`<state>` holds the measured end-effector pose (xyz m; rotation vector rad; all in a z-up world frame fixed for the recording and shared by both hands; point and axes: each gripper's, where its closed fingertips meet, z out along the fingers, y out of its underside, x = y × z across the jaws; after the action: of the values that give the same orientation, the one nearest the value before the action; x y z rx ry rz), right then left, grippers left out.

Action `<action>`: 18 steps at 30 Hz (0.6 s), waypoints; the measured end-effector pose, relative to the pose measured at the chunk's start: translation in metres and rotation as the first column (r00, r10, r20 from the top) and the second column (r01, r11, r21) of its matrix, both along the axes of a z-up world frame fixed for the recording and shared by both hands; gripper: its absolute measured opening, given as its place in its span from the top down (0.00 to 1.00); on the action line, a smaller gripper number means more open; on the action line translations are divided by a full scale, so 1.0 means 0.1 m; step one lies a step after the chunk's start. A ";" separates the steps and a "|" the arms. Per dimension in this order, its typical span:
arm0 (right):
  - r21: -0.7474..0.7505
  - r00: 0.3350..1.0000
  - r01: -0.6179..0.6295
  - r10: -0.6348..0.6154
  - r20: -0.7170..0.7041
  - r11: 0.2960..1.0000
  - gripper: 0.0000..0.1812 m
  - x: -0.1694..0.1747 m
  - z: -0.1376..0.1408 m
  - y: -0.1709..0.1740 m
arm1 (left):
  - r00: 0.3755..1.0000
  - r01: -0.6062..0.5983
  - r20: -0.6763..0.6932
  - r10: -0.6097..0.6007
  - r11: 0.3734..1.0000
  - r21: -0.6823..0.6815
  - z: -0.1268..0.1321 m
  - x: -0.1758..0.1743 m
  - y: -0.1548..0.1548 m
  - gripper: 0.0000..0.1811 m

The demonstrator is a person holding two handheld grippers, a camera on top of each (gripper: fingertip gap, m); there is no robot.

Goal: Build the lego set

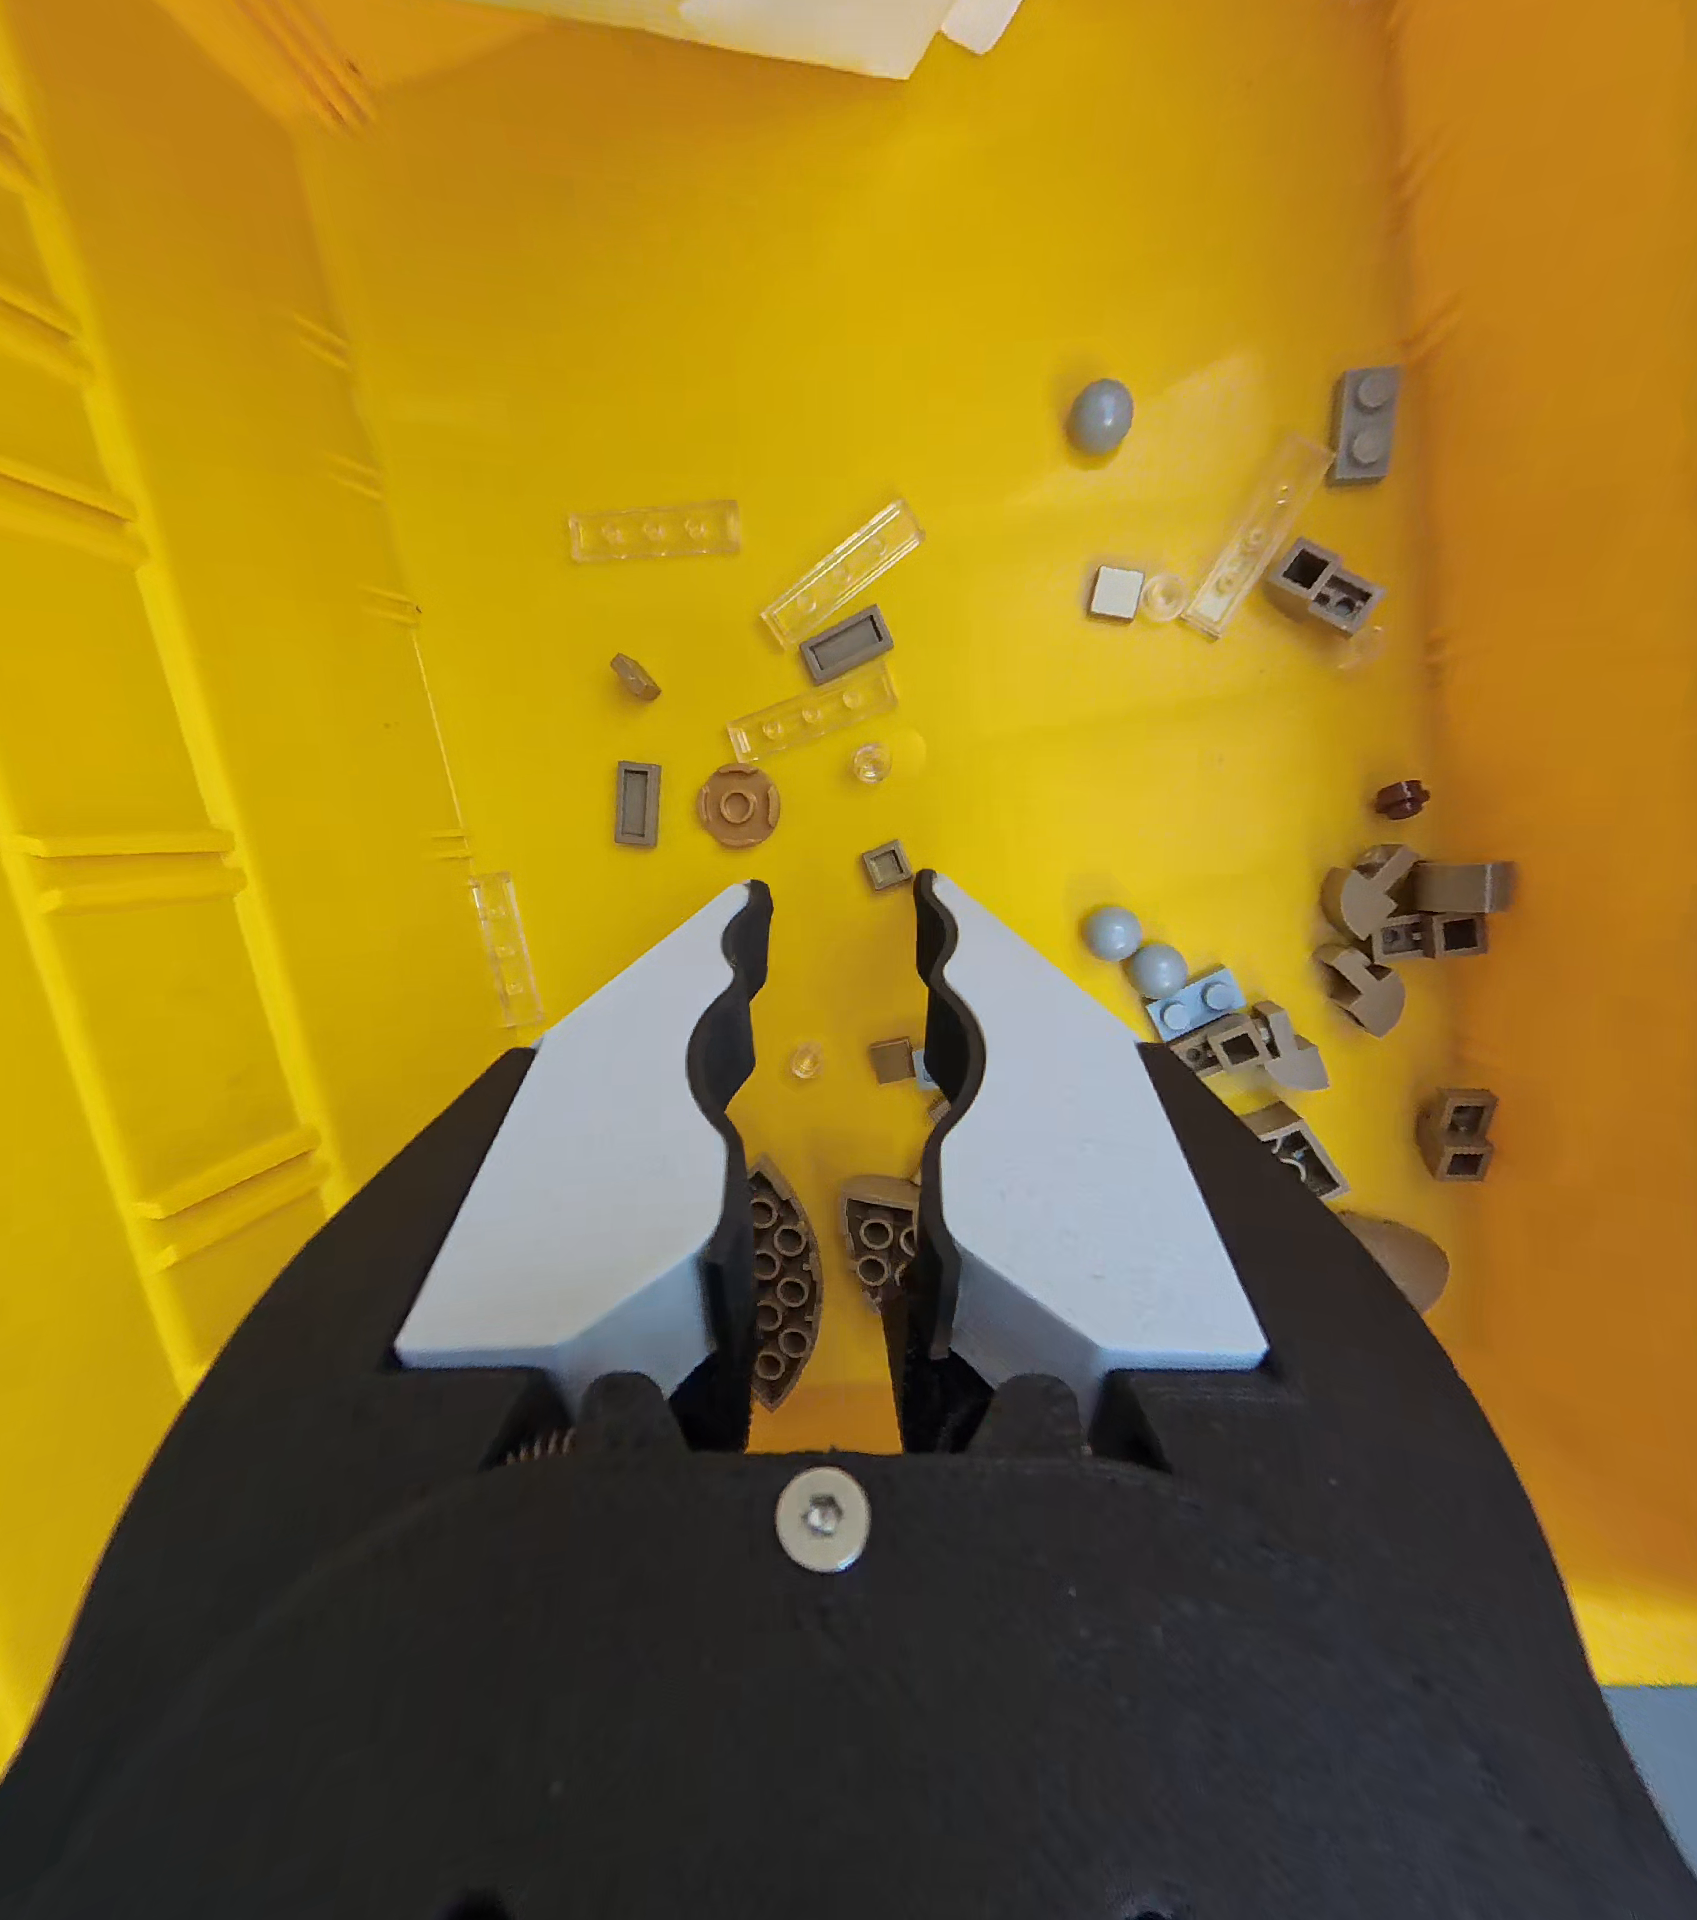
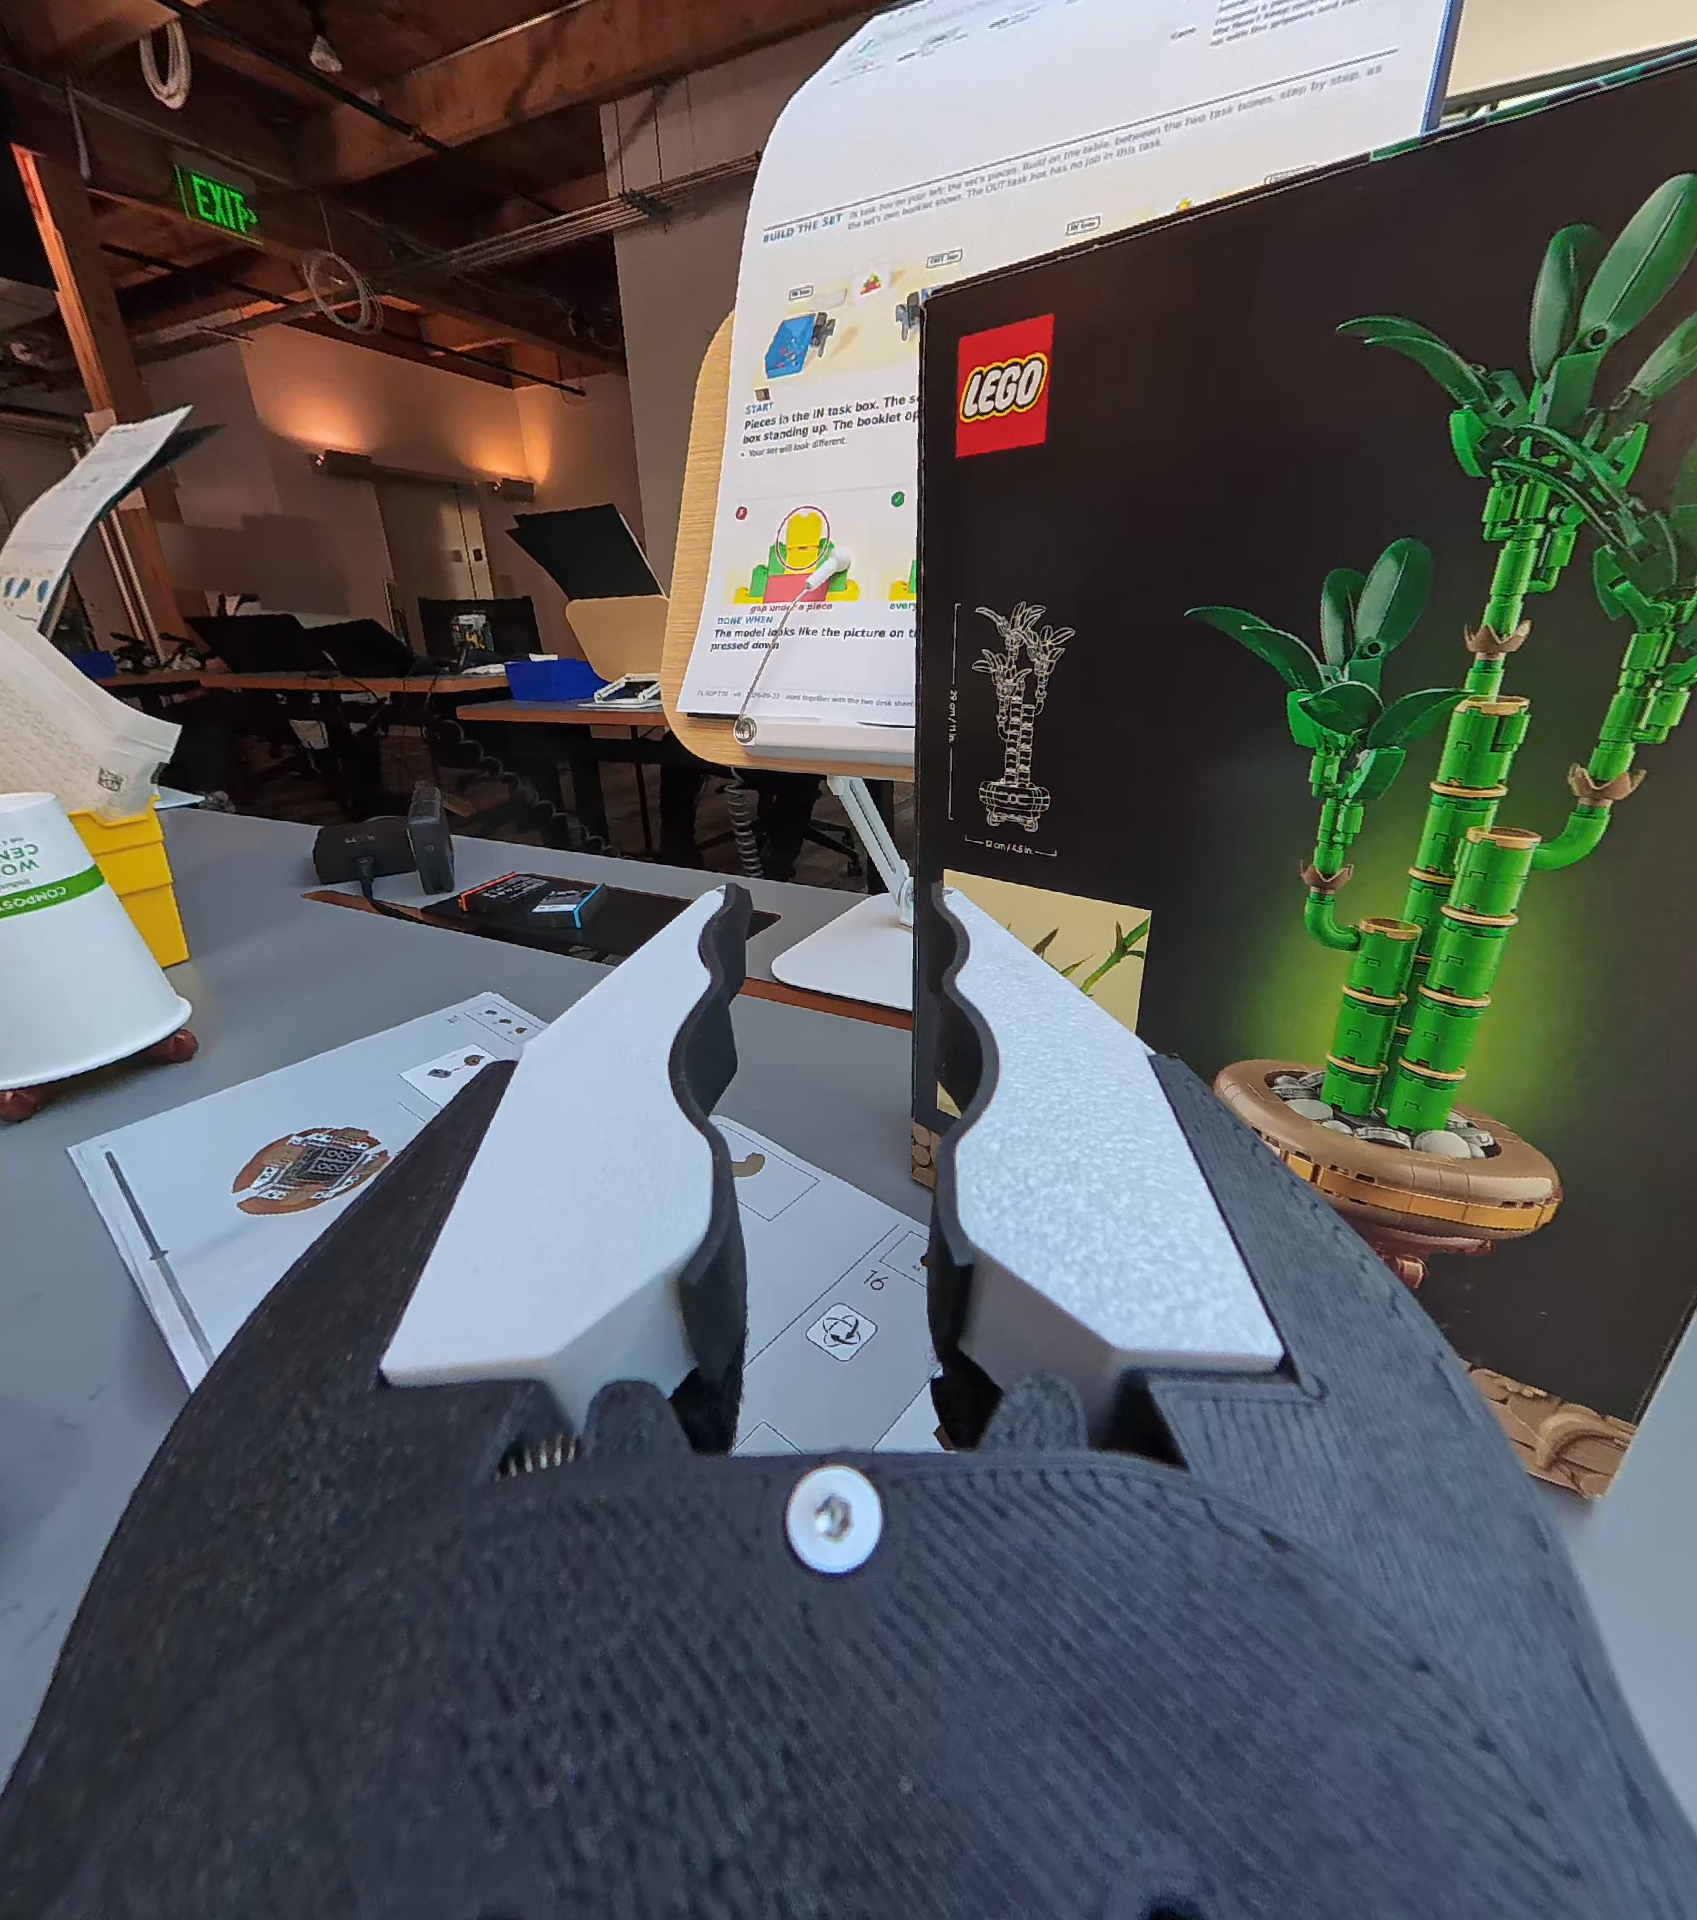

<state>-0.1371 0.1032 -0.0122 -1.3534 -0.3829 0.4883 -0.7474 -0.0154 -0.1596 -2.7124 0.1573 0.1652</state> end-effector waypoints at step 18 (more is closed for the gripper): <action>0.015 0.998 0.040 -0.039 -0.059 0.999 0.82 0.22 0.12 0.03 | 0.993 -0.011 0.117 0.012 1.000 -0.009 -0.03 0.12 -0.01 0.97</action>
<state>-0.1148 0.1058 -0.0002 -1.3254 -0.3109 0.4904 -0.7358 -0.0161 -0.1622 -2.7226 0.1082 0.0092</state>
